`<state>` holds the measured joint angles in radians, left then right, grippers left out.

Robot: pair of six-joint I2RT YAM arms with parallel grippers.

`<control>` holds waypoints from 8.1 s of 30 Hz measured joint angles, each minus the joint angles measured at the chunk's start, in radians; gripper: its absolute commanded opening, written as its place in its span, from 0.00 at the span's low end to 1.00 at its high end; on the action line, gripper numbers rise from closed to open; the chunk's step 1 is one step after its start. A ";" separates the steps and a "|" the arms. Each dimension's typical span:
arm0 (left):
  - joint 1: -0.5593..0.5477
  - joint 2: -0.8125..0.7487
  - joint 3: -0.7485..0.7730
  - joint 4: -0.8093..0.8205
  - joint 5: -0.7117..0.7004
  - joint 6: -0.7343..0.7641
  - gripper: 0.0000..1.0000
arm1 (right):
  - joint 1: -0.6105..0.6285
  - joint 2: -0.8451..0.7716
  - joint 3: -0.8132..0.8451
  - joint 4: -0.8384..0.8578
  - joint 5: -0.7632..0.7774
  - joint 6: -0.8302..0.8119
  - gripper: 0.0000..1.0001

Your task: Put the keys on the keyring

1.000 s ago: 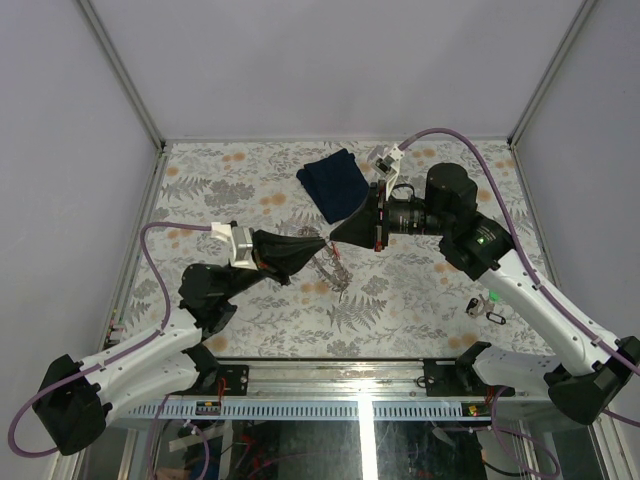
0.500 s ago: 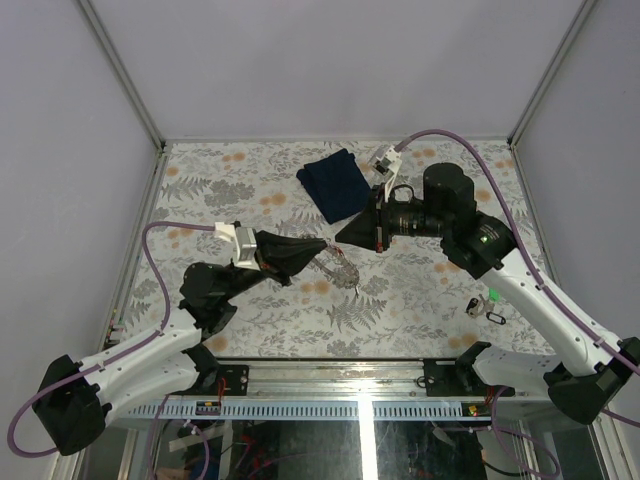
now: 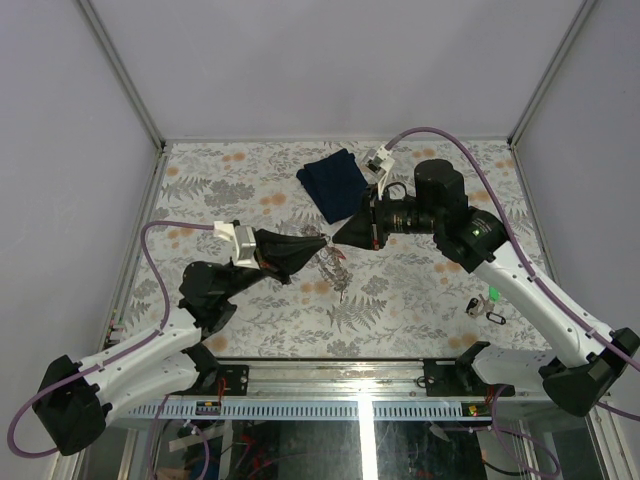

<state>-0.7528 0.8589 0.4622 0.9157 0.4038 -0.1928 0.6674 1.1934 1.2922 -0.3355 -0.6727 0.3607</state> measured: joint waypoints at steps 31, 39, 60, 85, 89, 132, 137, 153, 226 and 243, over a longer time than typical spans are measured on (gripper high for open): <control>0.000 0.069 0.079 0.039 0.272 -0.071 0.00 | -0.001 -0.399 -0.505 0.700 -0.115 -0.326 0.37; 0.000 0.084 0.086 0.044 0.307 -0.080 0.00 | -0.001 -0.363 -0.504 0.736 -0.206 -0.327 0.34; 0.000 0.102 0.099 0.058 0.322 -0.082 0.00 | -0.001 -0.297 -0.491 0.716 -0.264 -0.318 0.00; 0.000 -0.026 0.275 -0.581 0.294 0.326 0.36 | 0.074 -0.016 0.180 -0.417 0.057 -0.681 0.00; 0.000 -0.029 0.278 -0.677 0.280 0.372 0.33 | 0.182 0.119 0.340 -0.584 0.167 -0.692 0.00; -0.012 0.048 0.377 -0.926 0.358 0.524 0.22 | 0.237 0.270 0.472 -0.800 0.192 -0.671 0.00; -0.021 0.067 0.381 -0.932 0.361 0.529 0.20 | 0.237 0.270 0.472 -0.800 0.189 -0.667 0.00; -0.031 0.089 0.406 -0.965 0.373 0.552 0.18 | 0.237 0.270 0.472 -0.798 0.194 -0.664 0.00; 0.003 -0.081 -0.029 -0.158 0.051 0.023 0.00 | 0.081 -0.168 -0.106 -0.093 0.581 -0.324 0.61; 0.021 -0.042 -0.003 -0.357 -0.045 0.068 0.00 | 0.058 0.116 -0.092 -0.180 0.774 -0.060 0.87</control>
<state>-0.7319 0.8165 0.4595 0.5587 0.3584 -0.1249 0.7258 1.3094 1.2007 -0.5152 0.1017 0.3004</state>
